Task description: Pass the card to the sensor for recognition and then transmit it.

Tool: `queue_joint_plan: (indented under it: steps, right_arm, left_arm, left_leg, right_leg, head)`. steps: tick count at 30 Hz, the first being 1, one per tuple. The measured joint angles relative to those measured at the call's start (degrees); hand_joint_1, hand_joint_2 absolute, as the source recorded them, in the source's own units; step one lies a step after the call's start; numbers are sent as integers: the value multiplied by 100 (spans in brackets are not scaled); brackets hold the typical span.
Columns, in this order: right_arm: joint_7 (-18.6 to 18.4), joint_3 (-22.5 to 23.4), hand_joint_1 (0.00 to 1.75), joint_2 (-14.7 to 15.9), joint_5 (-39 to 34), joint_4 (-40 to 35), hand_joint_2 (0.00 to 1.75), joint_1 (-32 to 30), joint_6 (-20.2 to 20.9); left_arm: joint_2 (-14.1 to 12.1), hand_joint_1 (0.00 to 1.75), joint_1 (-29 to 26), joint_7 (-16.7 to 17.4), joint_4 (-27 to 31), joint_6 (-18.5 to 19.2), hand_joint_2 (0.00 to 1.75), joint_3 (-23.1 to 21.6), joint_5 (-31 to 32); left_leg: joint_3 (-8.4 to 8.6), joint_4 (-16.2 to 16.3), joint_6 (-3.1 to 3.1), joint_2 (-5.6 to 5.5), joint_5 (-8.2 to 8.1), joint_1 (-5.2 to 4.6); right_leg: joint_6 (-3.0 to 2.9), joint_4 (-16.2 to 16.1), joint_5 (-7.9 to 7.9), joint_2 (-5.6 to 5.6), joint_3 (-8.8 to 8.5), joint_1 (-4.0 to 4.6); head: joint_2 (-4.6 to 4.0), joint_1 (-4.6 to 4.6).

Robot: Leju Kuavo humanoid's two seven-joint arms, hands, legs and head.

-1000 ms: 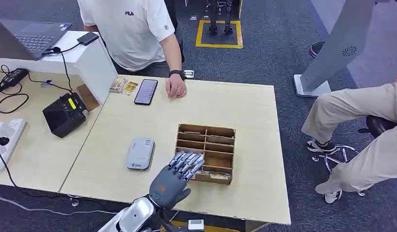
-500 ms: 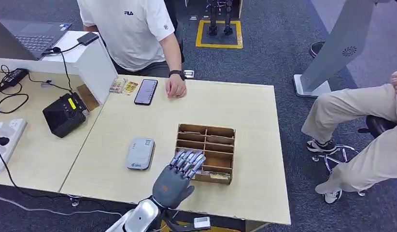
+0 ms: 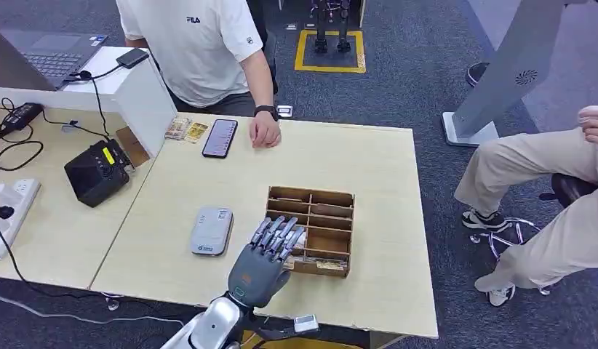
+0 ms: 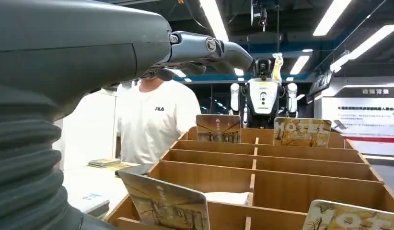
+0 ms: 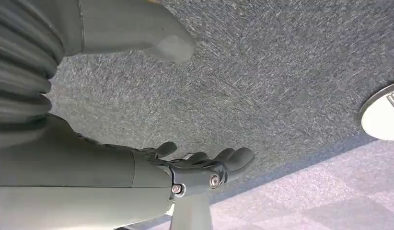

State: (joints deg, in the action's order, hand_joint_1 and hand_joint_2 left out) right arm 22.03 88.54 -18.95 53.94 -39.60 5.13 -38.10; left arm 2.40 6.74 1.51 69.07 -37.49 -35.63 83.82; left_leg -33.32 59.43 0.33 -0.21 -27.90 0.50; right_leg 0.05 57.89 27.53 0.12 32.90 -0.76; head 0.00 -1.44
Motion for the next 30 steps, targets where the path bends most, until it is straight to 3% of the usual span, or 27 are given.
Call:
queue_joint_plan:
  steps: [11,12,13,14,15,30]
  right_arm:
    - [13,0,0,0,-59,33,175,2,0]
    - [11,0,0,0,-63,35,175,3,0]
    - [4,2,0,0,-55,35,175,2,0]
    - [4,0,0,0,-55,35,175,3,0]
    - [18,0,0,0,-66,35,175,3,0]
    - [125,0,0,0,22,83,175,7,0]
  left_arm:
    - [131,7,61,-2,-207,-124,175,194,13]
    - [136,33,61,-2,-223,-136,175,199,13]
    - [138,38,63,-2,-238,-140,175,206,13]
    - [147,133,63,-11,-254,-142,175,210,11]
    - [158,171,63,-42,-273,-151,175,216,-9]
    - [234,175,80,-413,-606,-24,175,221,-210]
  left_leg:
    - [0,0,0,0,0,0]
    - [0,0,0,0,0,0]
    - [0,0,0,0,0,0]
    - [0,0,0,0,0,0]
    - [-1,0,0,0,0,0]
    - [-1,0,0,0,0,0]
  right_leg:
    - [0,0,0,0,0,0]
    - [0,0,0,0,0,0]
    - [0,0,0,0,0,0]
    - [0,0,0,0,0,0]
    - [0,0,0,0,0,0]
    - [0,0,0,0,0,0]
  head:
    - [0,0]
    - [0,0]
    - [0,0]
    - [0,-2]
    - [0,0]
    - [0,0]
